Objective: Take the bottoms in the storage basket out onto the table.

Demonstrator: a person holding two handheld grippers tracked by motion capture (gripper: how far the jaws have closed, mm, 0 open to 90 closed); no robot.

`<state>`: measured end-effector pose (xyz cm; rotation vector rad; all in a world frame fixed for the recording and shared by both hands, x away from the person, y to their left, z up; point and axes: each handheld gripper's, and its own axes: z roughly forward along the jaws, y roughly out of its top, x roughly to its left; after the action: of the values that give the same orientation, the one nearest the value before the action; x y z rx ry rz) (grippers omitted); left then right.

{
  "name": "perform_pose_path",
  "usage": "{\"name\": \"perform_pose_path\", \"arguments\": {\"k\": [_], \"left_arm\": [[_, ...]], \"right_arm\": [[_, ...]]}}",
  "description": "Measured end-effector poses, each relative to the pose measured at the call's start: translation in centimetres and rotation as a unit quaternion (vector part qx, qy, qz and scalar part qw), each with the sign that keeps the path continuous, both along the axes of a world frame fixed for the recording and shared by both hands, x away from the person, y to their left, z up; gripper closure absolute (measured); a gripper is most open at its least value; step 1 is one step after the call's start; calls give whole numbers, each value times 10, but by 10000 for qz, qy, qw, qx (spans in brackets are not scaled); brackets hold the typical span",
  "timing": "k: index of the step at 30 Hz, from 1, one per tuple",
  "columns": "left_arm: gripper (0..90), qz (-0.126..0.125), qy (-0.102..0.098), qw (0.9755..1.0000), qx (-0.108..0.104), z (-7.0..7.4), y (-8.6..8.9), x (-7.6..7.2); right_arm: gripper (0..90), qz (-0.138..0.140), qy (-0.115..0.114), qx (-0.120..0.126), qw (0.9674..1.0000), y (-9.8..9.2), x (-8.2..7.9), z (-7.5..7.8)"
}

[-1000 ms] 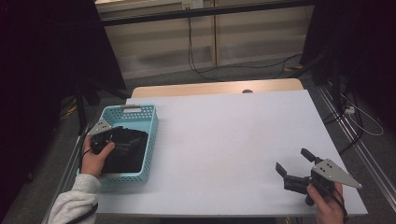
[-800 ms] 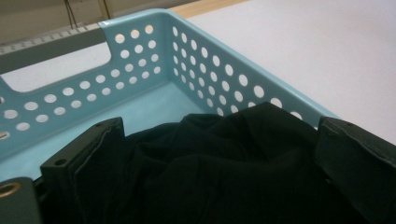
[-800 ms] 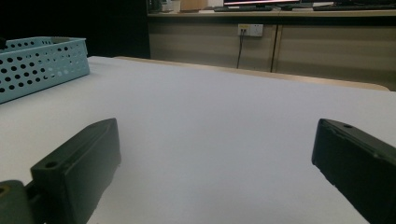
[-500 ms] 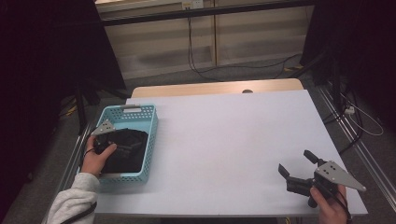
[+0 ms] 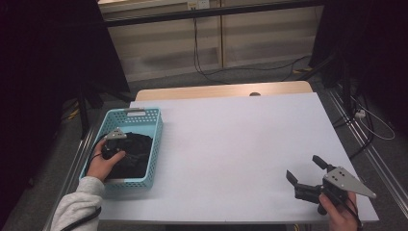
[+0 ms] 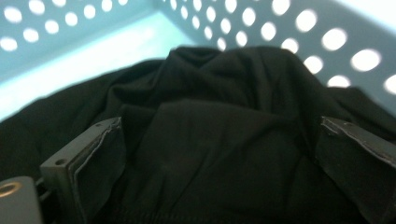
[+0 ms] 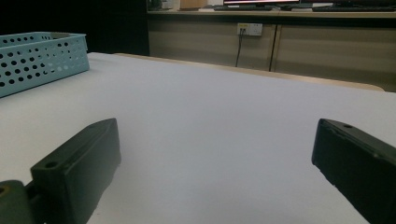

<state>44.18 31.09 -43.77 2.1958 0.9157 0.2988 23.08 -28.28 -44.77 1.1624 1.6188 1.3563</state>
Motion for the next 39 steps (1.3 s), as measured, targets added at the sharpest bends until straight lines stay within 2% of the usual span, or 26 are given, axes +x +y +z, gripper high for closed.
{"name": "perform_pose_path", "arguments": {"k": [4,9,14,17,25,27,30,34,37,39], "left_arm": [[23,201,118,9996,151,-3,2,2],[2,473,349,9982,96,-9,6,5],[0,483,356,9981,120,-12,7,6],[0,485,354,9982,59,-14,8,5],[0,447,380,9981,182,-14,5,5],[0,599,420,9972,121,-15,3,4],[0,671,435,9967,111,-15,0,4],[2,616,458,9970,89,-16,-2,2],[43,619,479,9969,39,-15,-3,1],[75,496,445,9978,6,-14,-4,1]], "right_arm": [[5,6,1,13,10000,0,-1,0],[5,14,-8,2,10000,0,-1,1],[5,12,-24,-11,10000,0,-2,1],[5,5,-23,-7,10000,0,-3,1],[5,12,-34,-24,10000,0,-4,1],[5,21,-41,-18,10000,0,-3,2],[5,45,-47,-34,10000,2,-3,2],[5,134,-67,-96,9998,6,-3,3],[5,158,-67,-95,9998,7,-3,3],[5,155,-75,-76,9998,8,-3,3]]}}
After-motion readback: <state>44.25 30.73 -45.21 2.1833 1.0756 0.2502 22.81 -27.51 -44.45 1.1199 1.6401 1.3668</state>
